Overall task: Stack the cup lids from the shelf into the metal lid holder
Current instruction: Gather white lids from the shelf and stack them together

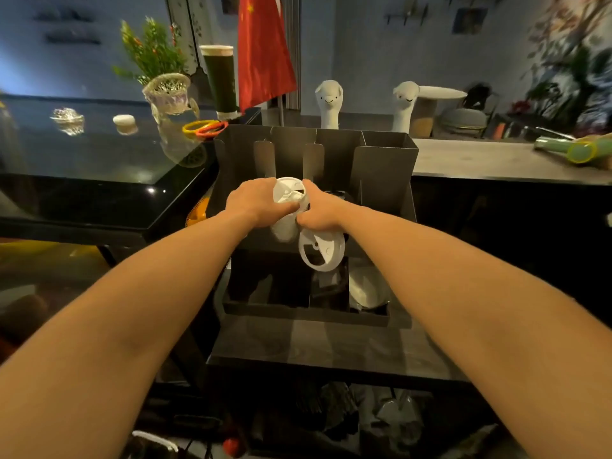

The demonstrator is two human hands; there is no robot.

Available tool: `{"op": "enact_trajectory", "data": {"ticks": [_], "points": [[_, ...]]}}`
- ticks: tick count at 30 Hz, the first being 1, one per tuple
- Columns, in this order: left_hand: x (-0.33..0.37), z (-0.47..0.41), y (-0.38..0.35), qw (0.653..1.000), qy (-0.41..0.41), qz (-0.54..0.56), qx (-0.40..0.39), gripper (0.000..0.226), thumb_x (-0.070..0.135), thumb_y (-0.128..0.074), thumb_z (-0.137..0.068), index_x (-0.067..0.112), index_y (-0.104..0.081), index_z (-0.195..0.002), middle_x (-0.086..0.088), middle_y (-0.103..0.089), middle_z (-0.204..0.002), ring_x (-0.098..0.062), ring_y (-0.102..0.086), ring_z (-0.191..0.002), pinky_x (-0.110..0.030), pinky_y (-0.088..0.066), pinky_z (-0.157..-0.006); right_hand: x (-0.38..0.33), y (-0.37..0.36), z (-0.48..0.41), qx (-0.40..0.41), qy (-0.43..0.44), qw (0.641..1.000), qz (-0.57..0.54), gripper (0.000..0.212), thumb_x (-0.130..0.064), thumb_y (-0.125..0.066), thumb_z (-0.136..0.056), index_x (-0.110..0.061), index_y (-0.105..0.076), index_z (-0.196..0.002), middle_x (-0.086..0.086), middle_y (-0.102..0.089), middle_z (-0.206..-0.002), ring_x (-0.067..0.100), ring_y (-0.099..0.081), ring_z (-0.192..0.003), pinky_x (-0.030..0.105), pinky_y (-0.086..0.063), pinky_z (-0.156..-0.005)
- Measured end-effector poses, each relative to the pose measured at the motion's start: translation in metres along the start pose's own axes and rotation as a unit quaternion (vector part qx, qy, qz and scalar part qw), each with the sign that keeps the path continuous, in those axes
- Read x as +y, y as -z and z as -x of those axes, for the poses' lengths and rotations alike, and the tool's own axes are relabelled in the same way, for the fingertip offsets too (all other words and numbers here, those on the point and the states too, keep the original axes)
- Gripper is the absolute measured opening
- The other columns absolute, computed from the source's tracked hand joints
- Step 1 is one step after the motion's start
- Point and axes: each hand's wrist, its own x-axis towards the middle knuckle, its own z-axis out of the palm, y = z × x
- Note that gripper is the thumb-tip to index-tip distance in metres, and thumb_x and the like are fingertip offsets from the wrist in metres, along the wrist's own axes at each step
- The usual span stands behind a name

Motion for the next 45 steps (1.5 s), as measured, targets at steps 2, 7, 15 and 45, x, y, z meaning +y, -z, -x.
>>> {"op": "enact_trajectory", "data": {"ticks": [2, 7, 15, 45], "points": [[-0.001, -0.007, -0.003, 0.999, 0.006, -0.005, -0.032, 0.065, 0.068, -0.062, -0.083, 0.023, -0.055, -0.130, -0.002, -0.066, -0.122, -0.022, -0.061, -0.105, -0.039, -0.054, -0.087, -0.002, -0.002, -0.007, -0.010, -0.011, 1.000, 0.021, 0.091, -0.021, -0.065, -0.087, -0.021, -0.006, -0.156, 0.013, -0.052, -0.132, 0.033, -0.054, -0.117, 0.045, -0.049, -0.096], [-0.004, -0.016, -0.012, 0.997, 0.014, -0.025, -0.075, 0.064, 0.062, -0.062, -0.087, 0.022, -0.051, -0.135, -0.005, -0.063, -0.127, -0.025, -0.059, -0.111, -0.039, -0.049, -0.086, -0.005, -0.007, -0.022, -0.026, -0.047, 0.997, 0.061, 0.092, -0.025, -0.066, -0.089, -0.016, -0.004, -0.157, 0.016, -0.049, -0.139, 0.034, -0.053, -0.121, 0.044, -0.048, -0.096], [-0.005, -0.028, -0.011, 0.990, -0.001, -0.095, -0.103, 0.068, 0.072, -0.052, -0.086, 0.019, -0.055, -0.128, -0.004, -0.064, -0.111, -0.022, -0.061, -0.095, -0.044, -0.054, -0.088, -0.004, -0.009, -0.034, -0.035, -0.069, 0.992, 0.099, 0.095, -0.028, -0.060, -0.094, -0.013, 0.009, -0.157, 0.018, -0.049, -0.139, 0.032, -0.054, -0.114, 0.037, -0.046, -0.086], [-0.006, 0.059, -0.014, 0.973, -0.028, 0.212, 0.083, 0.017, 0.030, -0.059, -0.097, 0.023, -0.059, -0.113, 0.007, -0.062, -0.090, -0.011, -0.061, -0.080, -0.029, -0.057, -0.075, 0.016, -0.033, -0.007, 0.208, 0.013, 0.974, -0.085, 0.016, -0.022, -0.055, -0.097, -0.022, -0.045, -0.110, 0.003, -0.057, -0.103, 0.011, -0.052, -0.076, 0.020, -0.037, -0.056]]}}
